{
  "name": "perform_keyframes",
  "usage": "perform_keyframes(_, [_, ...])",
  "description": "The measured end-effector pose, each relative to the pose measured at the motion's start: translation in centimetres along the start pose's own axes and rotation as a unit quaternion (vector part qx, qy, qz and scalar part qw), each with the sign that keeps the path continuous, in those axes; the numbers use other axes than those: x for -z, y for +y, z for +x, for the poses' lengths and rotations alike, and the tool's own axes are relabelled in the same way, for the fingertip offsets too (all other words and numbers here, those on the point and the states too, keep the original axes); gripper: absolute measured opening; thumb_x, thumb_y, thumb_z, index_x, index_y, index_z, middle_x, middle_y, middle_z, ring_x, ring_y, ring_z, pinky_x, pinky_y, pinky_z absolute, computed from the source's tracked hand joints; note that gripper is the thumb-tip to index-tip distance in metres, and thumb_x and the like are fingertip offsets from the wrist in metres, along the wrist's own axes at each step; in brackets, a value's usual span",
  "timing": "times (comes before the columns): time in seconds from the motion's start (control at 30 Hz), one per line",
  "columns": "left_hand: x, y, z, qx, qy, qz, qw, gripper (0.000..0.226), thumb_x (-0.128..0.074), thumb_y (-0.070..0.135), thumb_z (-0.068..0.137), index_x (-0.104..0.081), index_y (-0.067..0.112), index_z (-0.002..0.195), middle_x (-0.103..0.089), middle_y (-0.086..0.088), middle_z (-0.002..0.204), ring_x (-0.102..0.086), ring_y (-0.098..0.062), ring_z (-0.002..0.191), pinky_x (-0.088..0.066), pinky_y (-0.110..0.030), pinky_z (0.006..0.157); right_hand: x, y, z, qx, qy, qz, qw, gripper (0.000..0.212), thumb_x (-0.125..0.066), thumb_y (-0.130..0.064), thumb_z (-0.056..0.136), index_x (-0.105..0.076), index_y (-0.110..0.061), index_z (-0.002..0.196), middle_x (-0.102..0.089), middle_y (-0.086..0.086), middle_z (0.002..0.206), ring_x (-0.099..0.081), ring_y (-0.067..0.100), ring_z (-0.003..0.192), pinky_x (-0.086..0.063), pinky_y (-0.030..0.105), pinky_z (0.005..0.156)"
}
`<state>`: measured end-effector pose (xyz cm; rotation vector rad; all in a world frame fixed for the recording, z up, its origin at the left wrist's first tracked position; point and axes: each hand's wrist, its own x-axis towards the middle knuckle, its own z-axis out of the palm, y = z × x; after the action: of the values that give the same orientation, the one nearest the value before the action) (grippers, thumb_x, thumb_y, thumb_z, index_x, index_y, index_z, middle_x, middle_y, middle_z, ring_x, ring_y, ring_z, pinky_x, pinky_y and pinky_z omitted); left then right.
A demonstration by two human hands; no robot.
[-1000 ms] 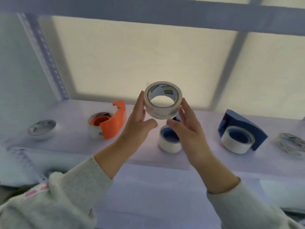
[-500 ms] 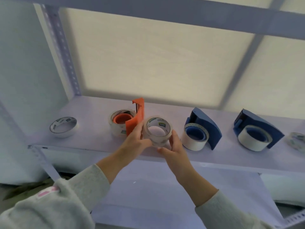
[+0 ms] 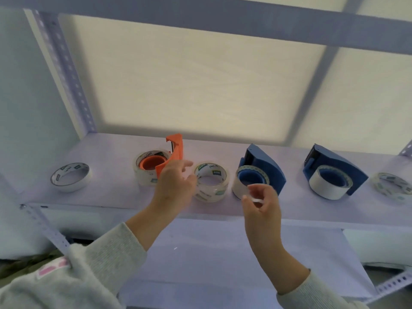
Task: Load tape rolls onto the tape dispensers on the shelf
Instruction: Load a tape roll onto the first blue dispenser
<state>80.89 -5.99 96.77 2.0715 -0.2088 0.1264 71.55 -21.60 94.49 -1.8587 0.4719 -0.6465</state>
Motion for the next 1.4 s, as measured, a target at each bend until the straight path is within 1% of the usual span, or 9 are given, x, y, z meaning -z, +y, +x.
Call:
perform_keyframes(0.1, [-1.3, 2.2, -0.8, -0.035, -0.049, -0.066, 0.996, 0.041, -0.057, 0.005, 0.087, -0.057, 0.017, 0.125, -0.054, 0.000, 0.125, -0.054, -0.008, 0.105, -0.046, -0.016, 0.083, 0.4, 0.9, 1.0, -0.022, 0.060, -0.022, 0.998, 0.040, -0.066, -0.006, 0.081, -0.050, -0.018, 0.116, -0.047, -0.002, 0.111, -0.048, 0.020, 0.110, -0.046, 0.038, 0.097])
perform_keyframes(0.23, [-3.6, 5.4, -0.9, 0.059, -0.219, -0.154, 0.962, 0.064, -0.058, 0.005, 0.085, -0.037, 0.015, 0.145, -0.049, -0.006, 0.136, -0.047, -0.015, 0.126, -0.041, -0.027, 0.097, 0.5, 1.0, 1.5, -0.069, 0.038, 0.011, 0.997, 0.068, -0.066, -0.006, 0.080, -0.034, -0.013, 0.140, -0.040, 0.004, 0.140, -0.040, 0.020, 0.128, -0.036, 0.038, 0.110])
perform_keyframes(0.4, [-5.4, 7.3, -0.7, 0.066, -0.286, -0.071, 0.953, 0.063, -0.056, 0.011, 0.086, -0.032, 0.016, 0.144, -0.049, -0.002, 0.131, -0.040, -0.010, 0.107, -0.035, -0.028, 0.087, 1.1, 1.3, 1.8, -0.102, -0.026, 0.093, 0.990, 0.077, -0.059, -0.003, 0.085, -0.019, -0.020, 0.148, -0.039, 0.003, 0.150, -0.044, 0.014, 0.127, -0.043, 0.030, 0.100])
perform_keyframes(0.5, [-6.1, 7.2, -0.5, 0.046, -0.265, -0.072, 0.960, 0.063, -0.055, 0.010, 0.085, -0.032, 0.020, 0.143, -0.050, 0.002, 0.129, -0.042, -0.010, 0.106, -0.034, -0.026, 0.085, 1.7, 1.1, 1.6, -0.072, -0.021, 0.090, 0.993, 0.071, -0.057, -0.001, 0.086, -0.023, -0.020, 0.146, -0.040, 0.000, 0.149, -0.042, 0.006, 0.121, -0.038, 0.022, 0.093])
perform_keyframes(0.7, [-5.7, 6.7, -0.2, -0.013, -0.183, -0.205, 0.961, 0.062, -0.056, 0.001, 0.082, -0.039, 0.017, 0.139, -0.042, 0.001, 0.145, -0.042, -0.010, 0.130, -0.040, -0.021, 0.099, 1.7, 0.8, 1.1, 0.004, -0.006, 0.115, 0.993, 0.066, -0.059, 0.003, 0.086, -0.034, -0.025, 0.140, -0.046, -0.009, 0.142, -0.045, 0.002, 0.129, -0.038, 0.035, 0.111])
perform_keyframes(0.87, [-2.6, 5.7, 0.5, -0.047, -0.106, -0.283, 0.952, 0.053, -0.054, 0.000, 0.082, -0.049, 0.023, 0.129, -0.055, 0.001, 0.136, -0.055, -0.001, 0.120, -0.048, -0.023, 0.096, 0.2, -1.7, 0.9, 0.099, -0.026, 0.154, 0.983, 0.064, -0.058, 0.008, 0.083, -0.041, -0.024, 0.136, -0.054, -0.020, 0.127, -0.050, 0.001, 0.122, -0.040, 0.015, 0.098])
perform_keyframes(1.03, [3.8, 3.2, 0.9, -0.063, 0.013, -0.313, 0.947, 0.057, -0.048, 0.003, 0.067, -0.057, 0.032, 0.115, -0.061, 0.003, 0.130, -0.054, -0.010, 0.125, -0.046, -0.035, 0.101, -5.1, -4.6, 0.0, 0.135, -0.136, 0.193, 0.962, 0.069, -0.055, 0.000, 0.079, -0.037, -0.025, 0.141, -0.047, -0.019, 0.140, -0.039, 0.001, 0.135, -0.033, 0.026, 0.110])
perform_keyframes(1.17, [9.9, -0.2, 1.0, -0.051, 0.099, -0.317, 0.942, 0.056, -0.048, 0.001, 0.072, -0.057, 0.027, 0.121, -0.060, 0.002, 0.134, -0.052, -0.012, 0.128, -0.042, -0.034, 0.105, -10.9, -7.2, -1.7, 0.165, -0.259, 0.207, 0.929, 0.074, -0.055, 0.004, 0.077, -0.036, -0.032, 0.138, -0.049, -0.025, 0.136, -0.039, 0.000, 0.134, -0.032, 0.018, 0.107])
perform_keyframes(1.4, [17.2, -7.9, 1.4, 0.041, 0.191, -0.317, 0.928, 0.050, -0.041, -0.001, 0.093, -0.042, 0.019, 0.139, -0.052, 0.001, 0.141, -0.052, -0.016, 0.126, -0.045, -0.030, 0.099, -21.0, -9.5, -4.8, 0.107, -0.403, 0.150, 0.896, 0.079, -0.061, -0.019, 0.068, -0.031, -0.037, 0.139, -0.035, -0.009, 0.149, -0.027, 0.005, 0.140, -0.021, 0.043, 0.120])
